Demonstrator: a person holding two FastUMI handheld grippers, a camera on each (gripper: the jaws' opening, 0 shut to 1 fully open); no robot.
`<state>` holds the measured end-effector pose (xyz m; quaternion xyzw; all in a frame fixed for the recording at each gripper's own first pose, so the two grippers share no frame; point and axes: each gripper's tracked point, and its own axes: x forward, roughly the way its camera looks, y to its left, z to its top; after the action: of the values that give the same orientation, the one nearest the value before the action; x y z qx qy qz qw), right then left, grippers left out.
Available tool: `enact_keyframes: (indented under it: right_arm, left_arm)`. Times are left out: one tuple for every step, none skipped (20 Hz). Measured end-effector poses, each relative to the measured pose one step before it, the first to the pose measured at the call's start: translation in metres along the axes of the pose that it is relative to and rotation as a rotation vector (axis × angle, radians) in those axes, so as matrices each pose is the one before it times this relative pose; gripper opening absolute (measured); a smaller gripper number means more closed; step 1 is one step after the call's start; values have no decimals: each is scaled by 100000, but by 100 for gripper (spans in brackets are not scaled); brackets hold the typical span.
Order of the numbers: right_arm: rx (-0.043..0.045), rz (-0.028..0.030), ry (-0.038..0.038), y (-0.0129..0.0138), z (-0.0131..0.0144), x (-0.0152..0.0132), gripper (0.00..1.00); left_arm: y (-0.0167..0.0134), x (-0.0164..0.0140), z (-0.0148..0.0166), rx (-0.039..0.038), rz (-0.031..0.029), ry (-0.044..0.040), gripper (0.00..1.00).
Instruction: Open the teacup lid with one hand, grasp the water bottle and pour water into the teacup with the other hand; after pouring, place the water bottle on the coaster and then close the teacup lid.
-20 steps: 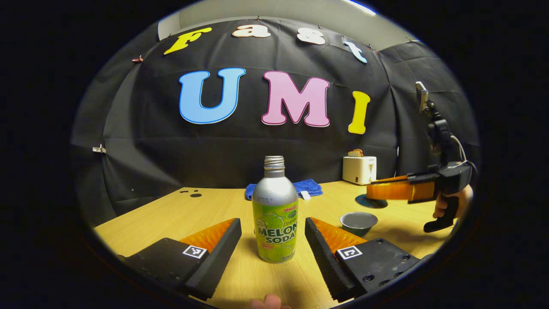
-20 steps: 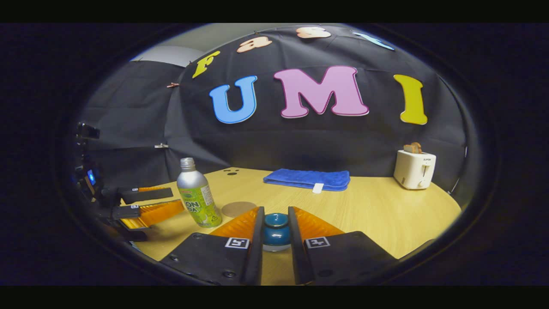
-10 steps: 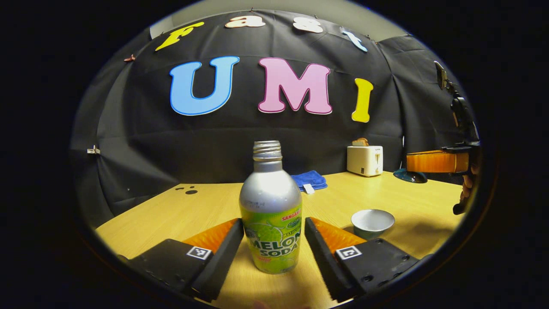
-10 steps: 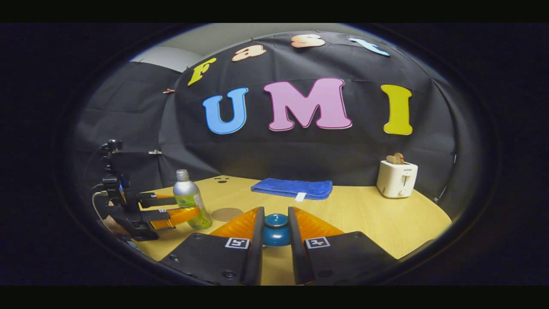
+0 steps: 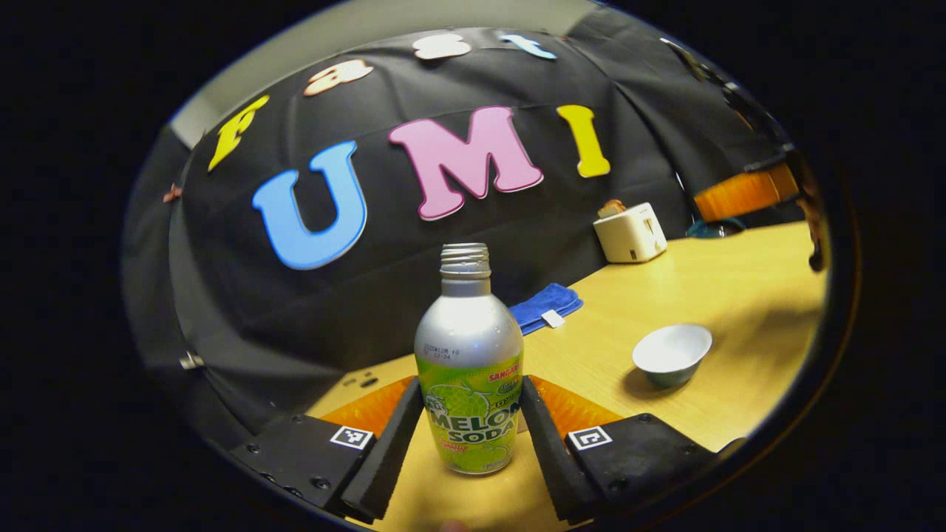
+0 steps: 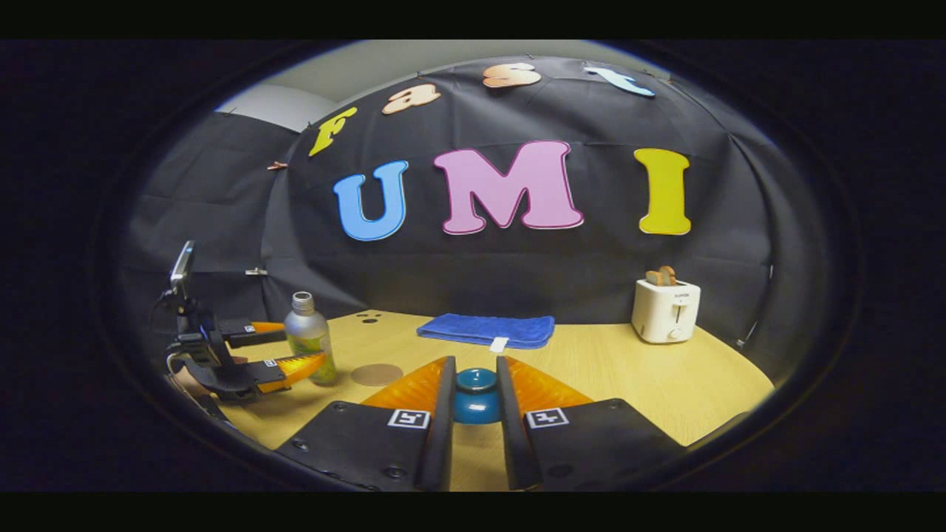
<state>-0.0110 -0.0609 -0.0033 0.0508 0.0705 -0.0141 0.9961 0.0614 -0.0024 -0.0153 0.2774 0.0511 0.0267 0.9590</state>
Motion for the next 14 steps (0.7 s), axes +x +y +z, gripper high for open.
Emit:
enact_keyframes:
  right_arm:
    - [-40, -697, 38, -338, 9, -115, 33]
    - [108, -524, 135, -365, 77, -38, 33]
    - [138, -580, -131, -332, 117, -112, 33]
    - [41, -751, -178, -365, 147, -52, 33]
    - [-11, -794, -260, -408, 97, -137, 33]
    - [3, -548, -276, -283, 168, -102, 33]
    - [272, -384, -378, -163, 145, -157, 33]
    - [417, -181, -408, -124, 176, -124, 33]
    - [347, -275, -388, -223, 92, -96, 33]
    - [109, -210, -370, -171, 189, -66, 33]
    - [-1, -132, -148, -99, 111, -87, 33]
    - [176, -178, -256, -136, 65, -72, 33]
    - [211, 106, -102, -29, 142, -147, 33]
    - [192, -115, -328, -62, 57, -71, 35]
  left_arm:
    - [108, -2, 383, 9502, 532, -456, 81]
    - [-15, 44, 382, 9622, 462, -538, 81]
    - [-10, -33, 371, 9328, 198, -737, 81]
    - [-287, -39, 138, 8842, -144, -24, 81]
    - [-310, -67, 54, 7826, -432, 839, 80]
    - [-367, 71, 55, 6290, -838, 625, 80]
    - [-237, 43, 202, 5152, -1017, -161, 80]
    - [-96, -127, 303, 5313, -549, -597, 80]
    - [34, -97, 475, 6132, 192, -958, 80]
    - [-156, 131, 643, 6826, 400, -1454, 80]
    - [-127, 227, 838, 7142, -3, -1325, 80]
    - [-127, 222, 360, 6401, -252, -1201, 80]
    - [-241, 102, 369, 5753, -849, -1153, 80]
    - [-281, 281, 417, 5116, -948, -779, 80]
